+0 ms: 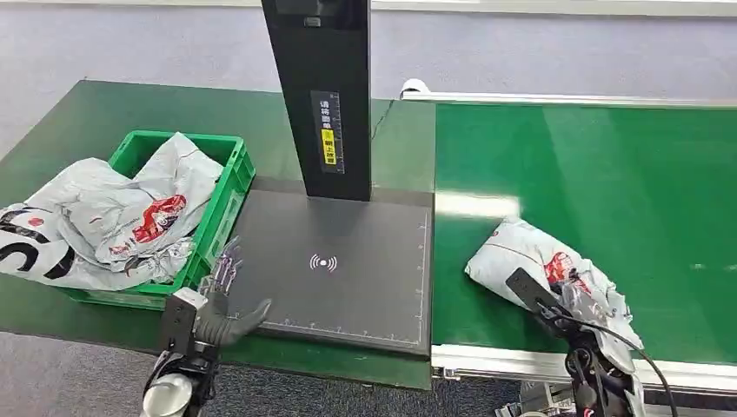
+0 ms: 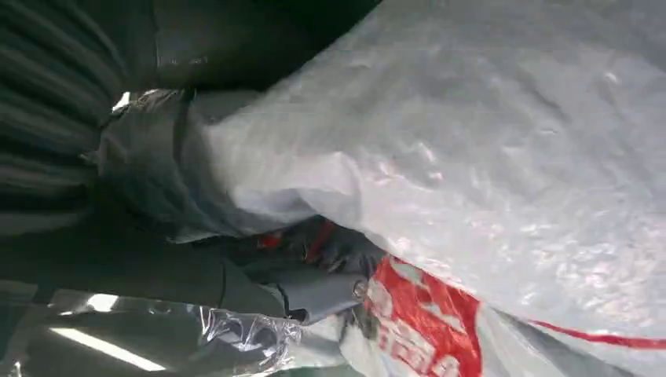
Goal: Moved the parcel from conveyor to table for the left to box.
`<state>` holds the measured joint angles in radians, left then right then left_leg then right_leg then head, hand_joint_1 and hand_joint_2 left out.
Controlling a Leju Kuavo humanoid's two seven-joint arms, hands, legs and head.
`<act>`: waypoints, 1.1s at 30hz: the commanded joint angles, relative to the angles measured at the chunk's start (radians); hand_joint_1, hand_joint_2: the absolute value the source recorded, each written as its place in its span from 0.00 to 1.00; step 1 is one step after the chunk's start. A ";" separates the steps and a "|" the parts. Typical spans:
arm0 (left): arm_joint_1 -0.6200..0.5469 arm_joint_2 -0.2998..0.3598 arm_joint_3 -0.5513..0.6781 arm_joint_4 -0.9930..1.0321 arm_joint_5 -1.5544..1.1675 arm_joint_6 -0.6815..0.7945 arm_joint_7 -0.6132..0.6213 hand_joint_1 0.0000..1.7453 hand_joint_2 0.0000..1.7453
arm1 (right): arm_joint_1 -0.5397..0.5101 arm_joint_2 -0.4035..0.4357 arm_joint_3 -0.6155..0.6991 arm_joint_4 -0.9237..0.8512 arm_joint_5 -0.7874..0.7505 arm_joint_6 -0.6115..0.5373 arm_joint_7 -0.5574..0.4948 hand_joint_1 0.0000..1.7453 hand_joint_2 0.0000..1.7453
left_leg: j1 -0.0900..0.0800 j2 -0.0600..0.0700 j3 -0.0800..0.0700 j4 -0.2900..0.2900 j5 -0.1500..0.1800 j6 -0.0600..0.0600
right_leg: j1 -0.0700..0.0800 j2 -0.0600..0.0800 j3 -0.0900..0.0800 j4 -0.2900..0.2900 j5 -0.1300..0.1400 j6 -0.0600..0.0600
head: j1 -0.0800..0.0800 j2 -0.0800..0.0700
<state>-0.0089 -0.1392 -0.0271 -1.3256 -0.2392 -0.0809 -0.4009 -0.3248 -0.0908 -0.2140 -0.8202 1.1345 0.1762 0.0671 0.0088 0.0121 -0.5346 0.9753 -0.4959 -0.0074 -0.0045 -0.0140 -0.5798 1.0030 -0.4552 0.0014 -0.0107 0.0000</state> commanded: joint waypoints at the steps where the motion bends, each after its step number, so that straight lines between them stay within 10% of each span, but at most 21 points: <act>1: 0.036 0.030 0.029 -0.004 0.008 -0.001 -0.009 0.00 1.00 | -0.011 0.005 0.134 -0.016 -0.095 -0.041 -0.140 1.00 1.00 | 0.000 0.003 0.001 -0.002 0.000 0.000 | 0.000 0.004 0.000 -0.001 0.001 0.000 | 0.000 0.000; 18: 0.065 0.004 0.049 -0.071 0.049 -0.004 -0.080 0.00 1.00 | 0.080 0.135 0.092 -0.475 -0.388 -0.476 -0.459 1.00 1.00 | 0.000 0.001 -0.002 0.000 0.000 0.000 | 0.000 0.002 -0.003 0.001 0.000 0.000 | 0.000 0.000; 25: 0.061 0.005 0.048 -0.070 0.049 -0.004 -0.080 0.00 1.00 | 0.080 0.137 0.097 -0.485 -0.385 -0.474 -0.456 1.00 1.00 | -0.001 0.000 -0.003 0.000 0.000 0.000 | -0.001 0.001 -0.003 0.001 0.000 0.000 | 0.000 0.000; 33: 0.009 0.019 0.029 -0.043 0.119 -0.004 -0.113 0.00 1.00 | 0.116 0.113 0.397 -0.516 -0.322 -0.363 -0.552 1.00 1.00 | 0.000 0.001 -0.001 0.000 0.000 0.000 | 0.000 0.002 -0.002 0.000 0.000 0.000 | 0.000 0.000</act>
<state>0.0500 -0.1335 0.0019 -1.4115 -0.1487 -0.0797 -0.5085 -0.2012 0.0286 -0.0534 -1.3467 0.7088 -0.2521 -0.5162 0.0088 0.0119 -0.5362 0.9752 -0.4959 -0.0075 -0.0044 -0.0143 -0.5814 1.0031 -0.4553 0.0014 -0.0107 0.0000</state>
